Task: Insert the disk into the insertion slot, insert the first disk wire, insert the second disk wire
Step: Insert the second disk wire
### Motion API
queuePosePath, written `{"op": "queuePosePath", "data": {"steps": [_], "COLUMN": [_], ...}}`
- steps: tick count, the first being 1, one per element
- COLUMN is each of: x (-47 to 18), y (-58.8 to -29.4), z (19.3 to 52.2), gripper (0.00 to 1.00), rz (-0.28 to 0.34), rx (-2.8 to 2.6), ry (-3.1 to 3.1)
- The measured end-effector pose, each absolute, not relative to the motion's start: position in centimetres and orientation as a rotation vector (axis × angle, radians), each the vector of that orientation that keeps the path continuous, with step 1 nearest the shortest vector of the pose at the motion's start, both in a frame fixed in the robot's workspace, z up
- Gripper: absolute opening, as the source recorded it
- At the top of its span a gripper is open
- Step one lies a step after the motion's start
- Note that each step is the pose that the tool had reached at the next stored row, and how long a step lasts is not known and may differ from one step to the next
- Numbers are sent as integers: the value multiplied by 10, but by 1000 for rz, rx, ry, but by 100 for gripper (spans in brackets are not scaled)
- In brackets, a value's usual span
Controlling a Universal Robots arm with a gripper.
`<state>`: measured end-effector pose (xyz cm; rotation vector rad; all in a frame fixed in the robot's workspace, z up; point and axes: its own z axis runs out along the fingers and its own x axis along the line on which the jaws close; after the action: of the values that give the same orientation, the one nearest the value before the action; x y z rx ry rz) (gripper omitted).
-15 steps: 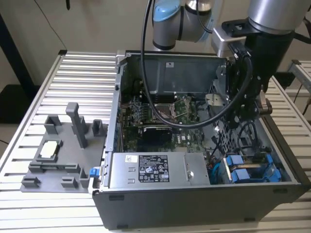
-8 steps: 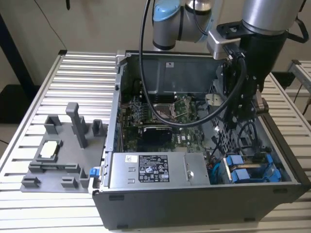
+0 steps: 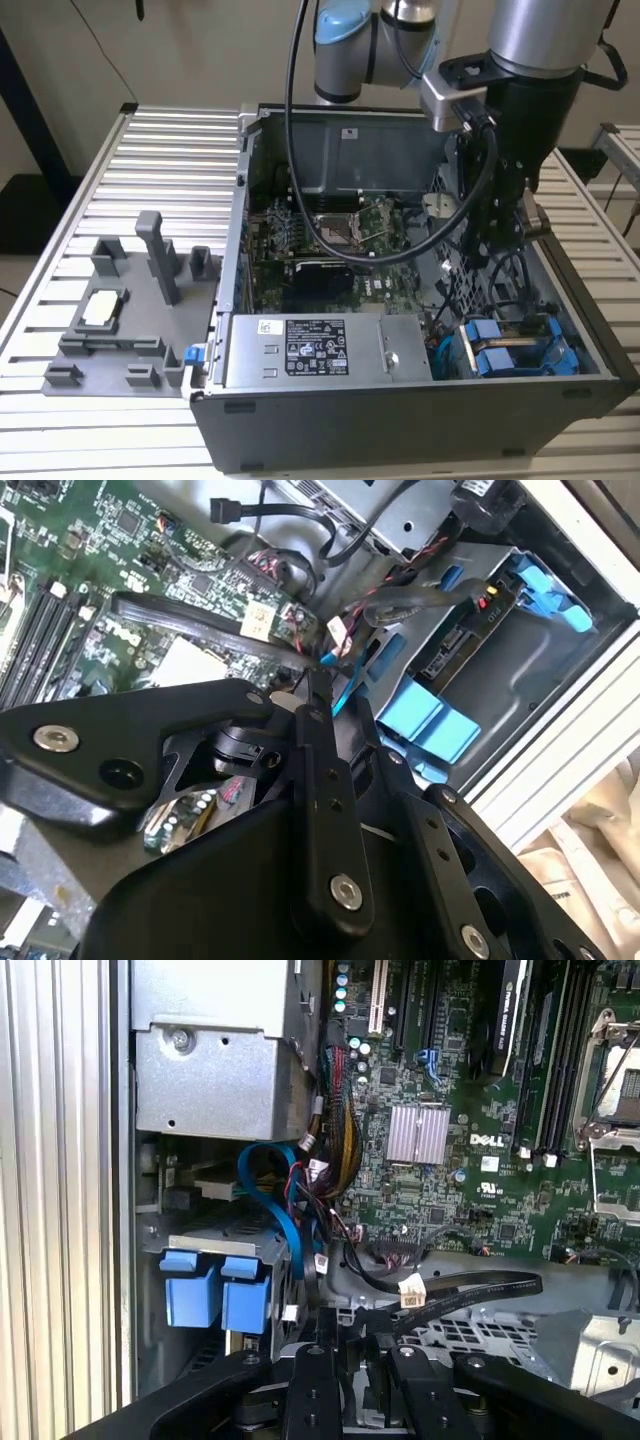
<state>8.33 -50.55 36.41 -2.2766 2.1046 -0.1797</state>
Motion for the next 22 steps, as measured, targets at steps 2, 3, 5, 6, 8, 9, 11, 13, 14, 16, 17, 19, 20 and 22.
{"op": "queuePosePath", "data": {"steps": [2,3,5,6,8,9,11,13,14,16,17,19,20,22], "x": [83,83,83,83,83,83,83,83,83,83,83,83,83,83], "y": [-505,-505,-505,-505,-505,-505,-505,-505,-505,-505,-505,-505,-505,-505], "z": [364,364,364,363,363,363,363,363,363,363,362,362,363,363], "gripper": [26,26,26,26,26,26,26,26,26,26,26,26,26,24], "rz": [-181,-181,-182,-183,-186,-189,-193,-194,-194,-194,-195,-195,-196,-196], "rx": [-2278,-2278,-2279,-2279,-2277,-2276,-2274,-2275,-2275,-2275,-2275,-2275,-2275,-2276], "ry": [2104,2104,2103,2103,2101,2100,2098,2098,2098,2099,2099,2099,2099,2099]}}
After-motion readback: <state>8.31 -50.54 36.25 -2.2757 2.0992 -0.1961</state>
